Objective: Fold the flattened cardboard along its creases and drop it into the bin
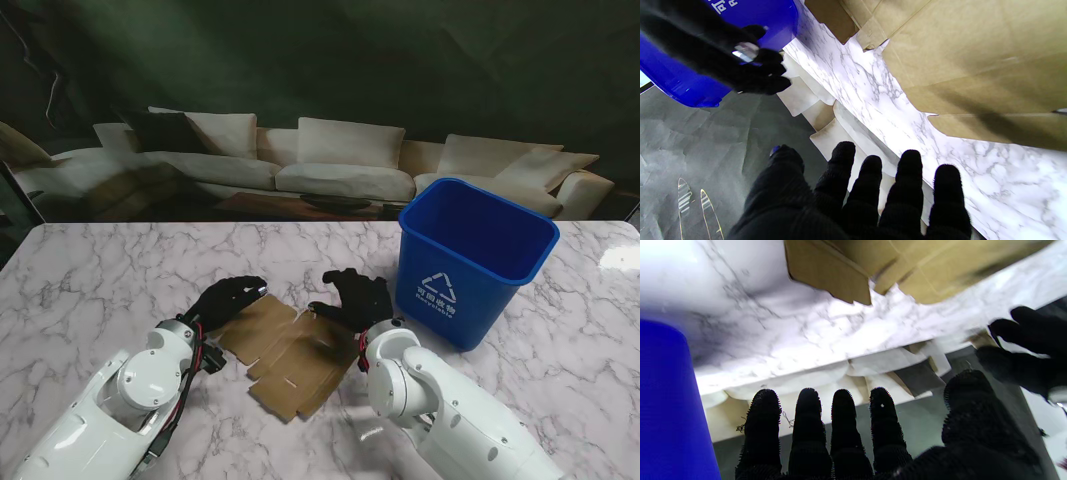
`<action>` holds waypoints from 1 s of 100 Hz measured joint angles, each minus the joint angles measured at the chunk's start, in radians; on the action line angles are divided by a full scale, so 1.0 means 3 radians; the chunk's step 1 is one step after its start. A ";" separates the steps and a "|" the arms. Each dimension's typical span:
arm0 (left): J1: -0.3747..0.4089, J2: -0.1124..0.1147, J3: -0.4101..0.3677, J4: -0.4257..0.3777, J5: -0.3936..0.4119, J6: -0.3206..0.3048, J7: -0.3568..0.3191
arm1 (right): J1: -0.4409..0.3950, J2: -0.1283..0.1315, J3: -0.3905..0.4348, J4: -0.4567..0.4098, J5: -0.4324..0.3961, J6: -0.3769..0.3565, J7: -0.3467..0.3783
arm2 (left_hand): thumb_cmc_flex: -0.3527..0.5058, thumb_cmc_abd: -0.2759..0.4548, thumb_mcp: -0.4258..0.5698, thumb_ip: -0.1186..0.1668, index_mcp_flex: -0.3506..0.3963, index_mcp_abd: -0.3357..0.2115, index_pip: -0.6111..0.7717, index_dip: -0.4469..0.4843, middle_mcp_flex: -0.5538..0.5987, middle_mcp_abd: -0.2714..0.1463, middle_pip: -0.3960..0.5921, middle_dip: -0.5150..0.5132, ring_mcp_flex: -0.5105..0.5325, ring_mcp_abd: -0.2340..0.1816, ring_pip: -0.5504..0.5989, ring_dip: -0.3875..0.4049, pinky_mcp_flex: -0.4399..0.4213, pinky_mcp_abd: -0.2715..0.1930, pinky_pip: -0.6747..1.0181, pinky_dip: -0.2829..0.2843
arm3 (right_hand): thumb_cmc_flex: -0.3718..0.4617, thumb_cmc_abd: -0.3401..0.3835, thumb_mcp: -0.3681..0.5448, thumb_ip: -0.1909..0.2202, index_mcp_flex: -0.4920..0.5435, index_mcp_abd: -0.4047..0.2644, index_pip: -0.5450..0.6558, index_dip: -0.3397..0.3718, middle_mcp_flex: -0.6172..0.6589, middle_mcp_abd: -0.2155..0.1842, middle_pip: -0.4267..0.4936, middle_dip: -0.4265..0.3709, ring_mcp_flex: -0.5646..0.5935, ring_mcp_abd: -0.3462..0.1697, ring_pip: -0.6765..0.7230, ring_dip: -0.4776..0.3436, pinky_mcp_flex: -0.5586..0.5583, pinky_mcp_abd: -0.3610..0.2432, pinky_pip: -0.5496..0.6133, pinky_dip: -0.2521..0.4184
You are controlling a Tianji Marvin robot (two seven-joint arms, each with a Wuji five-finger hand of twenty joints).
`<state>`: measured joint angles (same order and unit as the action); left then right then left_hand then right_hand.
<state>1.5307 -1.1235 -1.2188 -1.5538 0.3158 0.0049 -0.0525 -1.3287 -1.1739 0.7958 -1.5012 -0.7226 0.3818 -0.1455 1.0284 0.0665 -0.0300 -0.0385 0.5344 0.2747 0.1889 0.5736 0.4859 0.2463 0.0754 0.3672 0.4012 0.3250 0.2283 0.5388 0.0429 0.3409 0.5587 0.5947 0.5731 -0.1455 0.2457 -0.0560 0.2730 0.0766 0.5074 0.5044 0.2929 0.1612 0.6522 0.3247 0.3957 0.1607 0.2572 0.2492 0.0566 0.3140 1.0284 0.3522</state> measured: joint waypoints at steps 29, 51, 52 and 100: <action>-0.0001 -0.0001 0.0001 0.0000 0.0014 0.0018 0.0014 | -0.0444 0.0214 0.0359 -0.0529 -0.0392 -0.0779 0.0411 | 0.0000 0.0000 0.0000 0.0000 0.0000 0.0000 0.0000 0.0000 0.0000 0.0000 0.0000 0.0000 0.0000 0.0000 0.0000 0.0000 0.0000 0.0000 0.0000 0.0000 | 0.0032 0.0033 -0.0079 0.0005 0.0259 0.0041 -0.0410 -0.0142 -0.0244 -0.0086 -0.0591 -0.0264 -0.0323 -0.0248 -0.0554 -0.0415 -0.0196 -0.0281 -0.0368 -0.0365; -0.0001 -0.0006 0.0000 0.0000 0.0025 0.0060 0.0043 | -0.0727 0.0345 0.0498 -0.0579 -0.0625 -0.1191 0.0711 | 0.0000 0.0000 0.0000 0.0000 0.0000 0.0000 0.0000 0.0000 0.0000 0.0000 0.0000 0.0000 0.0000 0.0000 0.0000 0.0000 0.0000 0.0000 0.0000 0.0000 | -0.0001 0.0077 -0.0126 0.0006 0.0302 0.0087 -0.0548 -0.0307 -0.0240 -0.0224 -0.0914 -0.0367 -0.0373 -0.0417 -0.0799 -0.0671 -0.0324 -0.0469 -0.0778 -0.0680; -0.0001 -0.0006 0.0000 0.0000 0.0027 0.0062 0.0044 | -0.0738 0.0351 0.0501 -0.0580 -0.0637 -0.1200 0.0721 | 0.0000 0.0000 0.0000 0.0000 0.0000 0.0000 0.0000 0.0000 0.0000 0.0000 0.0000 0.0000 0.0000 0.0000 0.0000 0.0000 0.0000 0.0000 0.0000 0.0000 | -0.0001 0.0077 -0.0118 0.0006 0.0302 0.0087 -0.0548 -0.0308 -0.0240 -0.0236 -0.0916 -0.0373 -0.0373 -0.0418 -0.0799 -0.0672 -0.0330 -0.0474 -0.0778 -0.0685; -0.0059 -0.0010 0.0047 0.0051 0.0029 0.0165 0.0037 | -0.0873 0.0448 0.0385 -0.0579 -0.0666 -0.1277 0.0883 | 0.0000 0.0000 0.0000 0.0000 0.0000 0.0000 0.0000 0.0000 0.0000 0.0000 0.0000 0.0000 0.0000 0.0000 0.0000 0.0000 0.0000 0.0000 0.0000 0.0000 | 0.0345 0.0402 -0.0587 0.0035 0.0371 0.0121 -0.0559 -0.0495 -0.0150 -0.0252 -0.0961 -0.0392 -0.0405 -0.0463 -0.0832 -0.0702 -0.0345 -0.0586 -0.0929 -0.0854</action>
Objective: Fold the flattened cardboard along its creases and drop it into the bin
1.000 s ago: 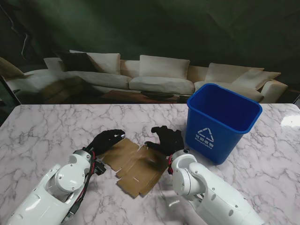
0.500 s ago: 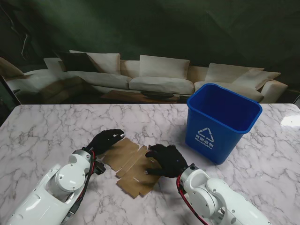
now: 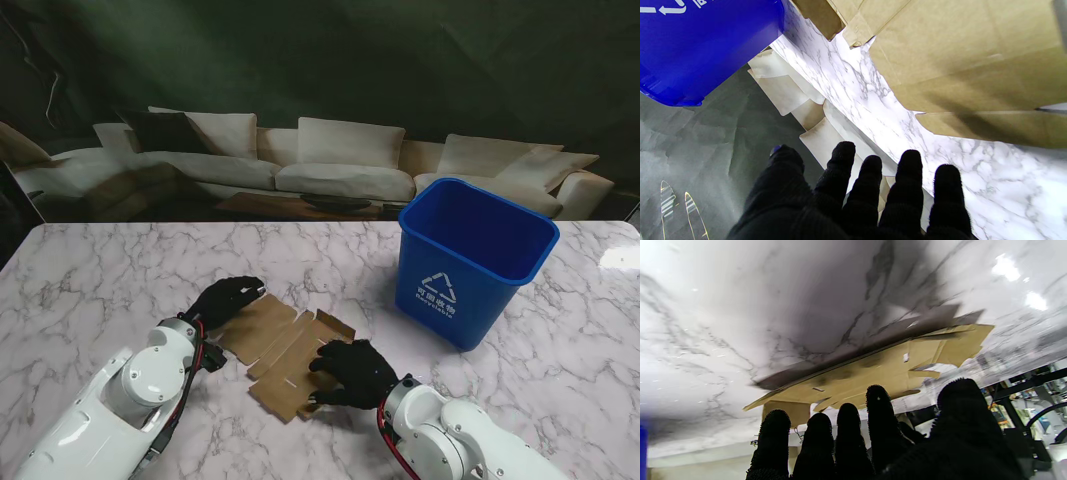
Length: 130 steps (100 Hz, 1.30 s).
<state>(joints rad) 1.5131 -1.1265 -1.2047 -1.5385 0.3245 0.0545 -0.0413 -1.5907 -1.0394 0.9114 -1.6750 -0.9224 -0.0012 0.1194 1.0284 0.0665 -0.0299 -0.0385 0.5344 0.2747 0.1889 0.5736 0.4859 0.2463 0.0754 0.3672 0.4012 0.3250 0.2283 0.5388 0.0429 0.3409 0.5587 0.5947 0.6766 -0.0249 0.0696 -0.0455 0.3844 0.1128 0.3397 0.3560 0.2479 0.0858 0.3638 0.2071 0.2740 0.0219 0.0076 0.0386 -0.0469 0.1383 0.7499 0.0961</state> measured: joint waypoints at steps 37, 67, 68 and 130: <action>0.0002 -0.0005 -0.0004 0.0000 0.0002 0.0034 0.0008 | 0.0238 0.0017 -0.0314 0.0160 0.0156 0.0193 0.0156 | 0.0000 0.0000 0.0000 0.0000 0.0000 0.0000 0.0000 0.0000 0.0000 0.0000 0.0000 0.0000 0.0000 0.0000 0.0000 0.0000 0.0000 0.0000 0.0000 0.0000 | 0.0076 0.0044 -0.0177 0.0001 -0.0067 -0.0038 -0.0148 -0.0117 0.0043 0.0047 -0.0001 -0.0029 0.0013 -0.0019 -0.0001 0.0000 0.0019 -0.0154 -0.0078 -0.0074; 0.0018 -0.0015 -0.0067 -0.0006 0.0072 0.0115 0.0024 | 0.0364 -0.0004 -0.0370 0.0215 0.0240 0.0405 0.0230 | 0.0000 0.0000 0.0000 0.0000 0.0000 0.0000 0.0000 0.0000 0.0000 0.0000 0.0000 0.0000 0.0000 0.0000 0.0000 0.0000 0.0000 0.0000 0.0000 0.0000 | 0.0076 0.0044 -0.0201 0.0001 -0.0112 -0.0088 -0.0288 -0.0141 -0.0019 0.0014 -0.0072 -0.0014 0.0014 -0.0019 -0.0001 0.0000 -0.0002 -0.0228 -0.0074 -0.0074; 0.0019 -0.0016 -0.0071 -0.0006 0.0074 0.0118 0.0026 | 0.0365 -0.0004 -0.0370 0.0215 0.0240 0.0407 0.0230 | 0.0000 0.0000 0.0000 0.0000 0.0000 0.0000 0.0000 0.0000 0.0000 0.0000 0.0000 0.0000 0.0000 0.0000 0.0000 0.0000 0.0000 0.0000 0.0000 0.0000 | 0.0076 0.0044 -0.0201 0.0001 -0.0113 -0.0088 -0.0289 -0.0143 -0.0019 0.0014 -0.0072 -0.0014 0.0014 -0.0019 -0.0001 0.0000 -0.0002 -0.0229 -0.0074 -0.0074; -0.0537 0.0003 0.0126 0.0584 0.0057 0.0366 -0.0078 | 0.0372 -0.0007 -0.0367 0.0224 0.0297 0.0428 0.0228 | -0.0133 0.0000 0.0000 0.0000 -0.0181 -0.0080 -0.0156 -0.0199 -0.0589 -0.0007 -0.0200 -0.0566 -0.0560 -0.0181 -0.0433 -0.0683 -0.0080 -0.0336 -0.0871 -0.0459 | 0.0068 0.0044 -0.0201 0.0001 -0.0113 -0.0093 -0.0320 -0.0144 -0.0025 0.0001 -0.0102 -0.0014 0.0014 -0.0019 -0.0011 -0.0026 -0.0019 -0.0255 -0.0090 -0.0080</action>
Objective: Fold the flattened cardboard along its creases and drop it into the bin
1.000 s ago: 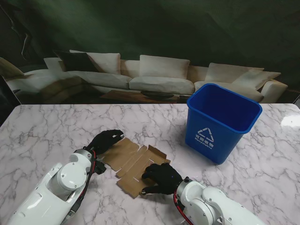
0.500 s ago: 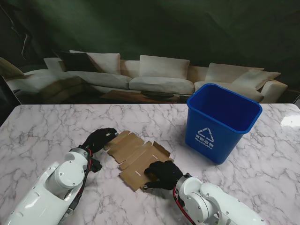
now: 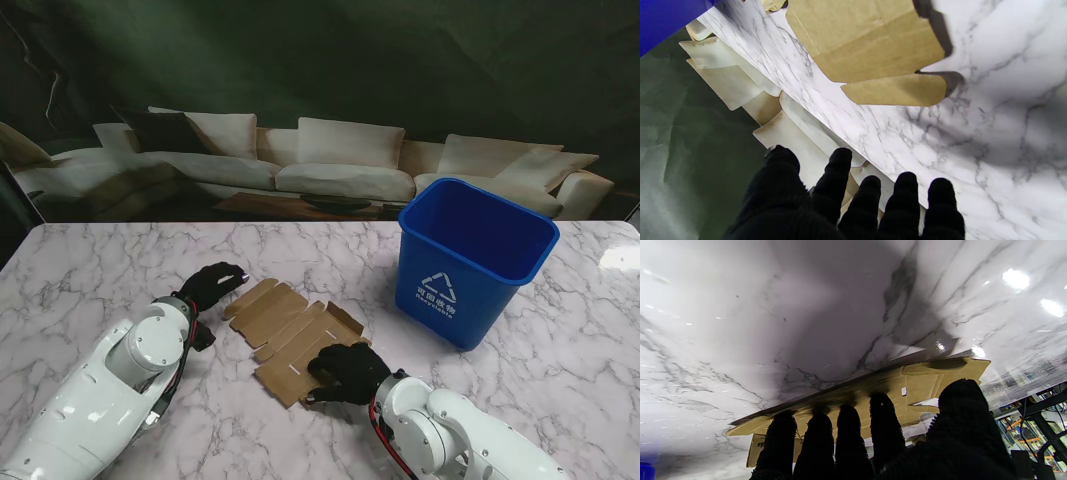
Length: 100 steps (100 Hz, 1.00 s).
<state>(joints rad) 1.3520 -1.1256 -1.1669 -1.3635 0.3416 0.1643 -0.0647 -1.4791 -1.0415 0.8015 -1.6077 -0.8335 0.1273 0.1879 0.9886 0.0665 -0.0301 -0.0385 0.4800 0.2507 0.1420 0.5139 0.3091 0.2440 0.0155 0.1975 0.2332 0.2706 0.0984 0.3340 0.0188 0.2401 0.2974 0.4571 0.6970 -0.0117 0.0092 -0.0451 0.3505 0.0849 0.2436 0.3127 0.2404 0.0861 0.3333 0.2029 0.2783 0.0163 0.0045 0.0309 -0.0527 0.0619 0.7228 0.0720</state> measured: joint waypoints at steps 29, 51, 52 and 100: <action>-0.0202 -0.0035 0.0225 0.0230 -0.0172 0.0134 -0.0052 | 0.0001 -0.0002 0.0000 0.0007 -0.0002 0.0000 -0.0011 | -0.0030 0.0000 0.0000 0.0000 -0.0271 -0.0004 -0.0069 -0.0040 -0.0037 0.0000 -0.0008 0.0098 -0.0076 -0.0015 -0.0005 -0.0009 0.0048 -0.0038 -0.0279 0.0045 | 0.0000 0.0000 0.0000 0.0000 0.0002 0.0000 0.0000 0.0000 0.0000 0.0000 0.0000 0.0005 0.0000 0.0021 0.0000 0.0000 0.0000 0.0000 0.0000 0.0000; -0.0288 -0.0052 0.0360 0.0361 -0.0191 0.0221 -0.0113 | 0.0034 -0.0003 -0.0028 0.0039 0.0025 -0.0007 -0.0041 | -0.0052 0.0006 0.0000 0.0000 -0.0346 -0.0004 -0.0100 -0.0048 -0.0036 0.0000 -0.0008 0.0132 -0.0064 -0.0015 0.0018 0.0087 0.0049 -0.0147 -0.0446 0.0091 | 0.0000 0.0000 0.0000 0.0000 0.0005 0.0000 0.0001 0.0000 0.0000 0.0001 0.0000 0.0007 0.0000 0.0023 0.0000 0.0000 0.0000 -0.0001 0.0000 0.0000; -0.0288 -0.0053 0.0360 0.0361 -0.0201 0.0223 -0.0115 | 0.0035 -0.0004 -0.0029 0.0040 0.0026 -0.0007 -0.0042 | -0.0052 0.0006 0.0000 0.0000 -0.0346 -0.0004 -0.0100 -0.0049 -0.0036 0.0000 -0.0008 0.0141 -0.0049 -0.0015 0.0034 0.0095 0.0047 -0.0150 -0.0456 0.0091 | 0.0000 0.0000 0.0000 0.0000 0.0005 0.0000 0.0001 0.0000 0.0000 0.0001 0.0000 0.0007 0.0000 0.0023 0.0000 0.0000 0.0000 -0.0001 0.0000 0.0000; -0.0391 -0.0027 0.0453 0.0320 -0.0430 0.0302 -0.0311 | 0.0112 -0.0008 -0.0096 0.0085 0.0067 0.0010 -0.0052 | -0.0064 0.0046 0.0002 0.0000 -0.0388 0.0000 -0.0123 -0.0092 -0.0035 0.0042 0.0045 0.0307 0.0175 0.0065 0.0170 0.0836 0.0065 -0.0236 0.0392 0.0634 | 0.0000 0.0000 0.0000 0.0000 0.0005 0.0000 0.0001 0.0000 0.0000 0.0016 0.0000 0.0008 0.0000 0.0047 0.0000 -0.0002 -0.0002 0.0000 -0.0003 0.0000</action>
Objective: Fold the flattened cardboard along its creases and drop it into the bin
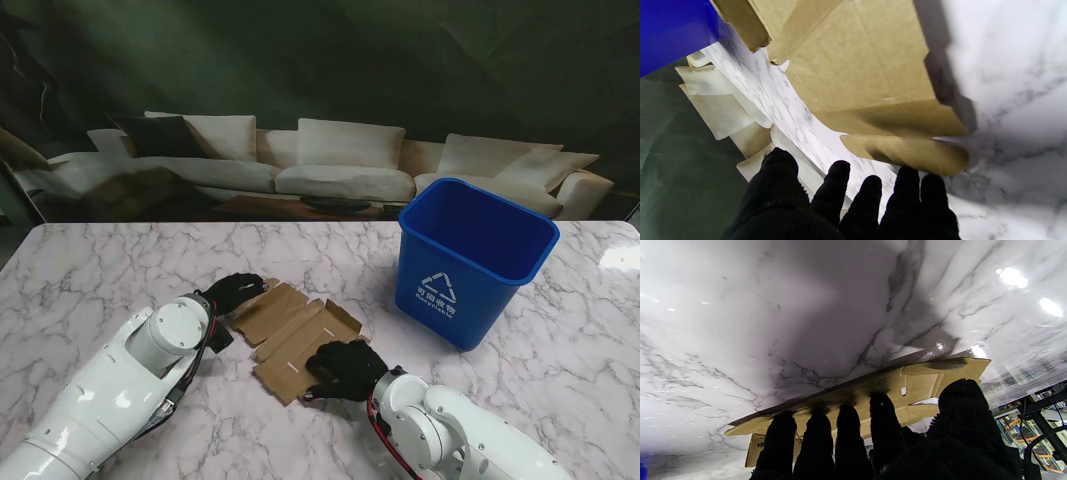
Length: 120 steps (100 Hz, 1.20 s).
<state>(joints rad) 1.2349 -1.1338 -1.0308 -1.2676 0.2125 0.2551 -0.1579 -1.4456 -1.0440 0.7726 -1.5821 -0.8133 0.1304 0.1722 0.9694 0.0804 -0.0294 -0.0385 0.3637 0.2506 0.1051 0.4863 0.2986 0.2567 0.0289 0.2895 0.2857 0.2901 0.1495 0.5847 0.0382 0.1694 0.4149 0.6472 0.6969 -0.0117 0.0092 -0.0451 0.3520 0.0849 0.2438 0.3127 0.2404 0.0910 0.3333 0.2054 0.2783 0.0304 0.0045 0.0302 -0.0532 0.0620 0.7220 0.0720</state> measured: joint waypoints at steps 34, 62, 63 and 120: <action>0.0046 -0.0010 0.0018 -0.0140 -0.0347 0.0067 -0.0118 | 0.0038 -0.0009 -0.0045 0.0026 0.0068 0.0050 -0.0033 | -0.0001 0.0000 0.0000 0.0000 -0.0109 0.0003 -0.0018 -0.0037 0.0000 0.0005 0.0000 0.0001 0.0085 0.0010 0.0334 0.0370 0.0071 0.0260 0.0887 0.0200 | 0.0000 0.0000 0.0000 0.0000 0.0001 0.0001 0.0034 0.0000 0.0000 0.0008 0.0000 0.0006 -0.0008 0.0001 0.0000 -0.0001 -0.0034 0.0001 0.0029 0.0024; 0.0233 -0.0028 -0.0082 -0.0326 -0.0537 -0.0015 -0.0105 | 0.0077 -0.0010 -0.0076 0.0039 0.0093 0.0068 -0.0020 | -0.0001 0.0000 0.0000 0.0000 -0.0110 0.0003 -0.0018 -0.0042 0.0000 0.0007 0.0000 0.0001 0.0167 0.0301 0.0336 0.0307 0.0086 0.0443 0.0939 0.0192 | 0.0000 0.0000 0.0000 0.0000 0.0001 0.0001 0.0035 0.0000 0.0000 0.0011 0.0000 0.0006 -0.0008 0.0004 0.0000 -0.0001 -0.0037 0.0008 0.0029 0.0025; 0.0239 -0.0028 -0.0086 -0.0333 -0.0538 -0.0021 -0.0105 | 0.0077 -0.0010 -0.0076 0.0039 0.0093 0.0068 -0.0020 | -0.0001 0.0000 0.0000 0.0000 -0.0110 0.0003 -0.0018 -0.0042 0.0000 0.0007 0.0000 0.0001 0.0168 0.0310 0.0336 0.0305 0.0086 0.0446 0.0939 0.0192 | 0.0000 0.0000 0.0000 0.0000 0.0001 0.0001 0.0035 0.0000 0.0000 0.0011 0.0000 0.0006 -0.0008 0.0004 0.0000 -0.0001 -0.0037 0.0008 0.0029 0.0025; 0.0401 -0.0011 -0.0258 -0.0703 -0.0768 -0.0321 -0.0072 | 0.0120 -0.0012 -0.0116 0.0057 0.0122 0.0092 -0.0013 | -0.0001 0.0000 0.0000 0.0000 -0.0110 0.0004 -0.0018 -0.0045 0.0000 0.0008 0.0000 0.0001 0.0257 0.0410 0.0375 0.0304 0.0123 0.0480 0.1054 0.0192 | 0.0000 0.0000 0.0000 0.0000 0.0001 0.0008 -0.0007 -0.0003 -0.0004 0.0023 -0.0002 0.0002 -0.0010 0.0019 0.0000 -0.0001 -0.0051 0.0009 0.0118 0.0031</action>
<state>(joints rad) 1.3551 -1.1372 -1.1083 -1.4785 -0.0180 0.1586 -0.1796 -1.4096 -1.0477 0.7378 -1.5651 -0.7766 0.1581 0.1682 0.9690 0.0804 -0.0294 -0.0385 0.3308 0.2518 0.0996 0.4727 0.2987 0.2591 0.0290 0.2897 0.3629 0.4131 0.2620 0.6760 0.0750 0.3132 0.7311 0.7048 0.6969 -0.0117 0.0092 -0.0451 0.3524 0.0874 0.2416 0.3119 0.2391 0.0979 0.3326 0.2061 0.2754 0.0362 0.0045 0.0300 -0.0686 0.0647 0.7573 0.0814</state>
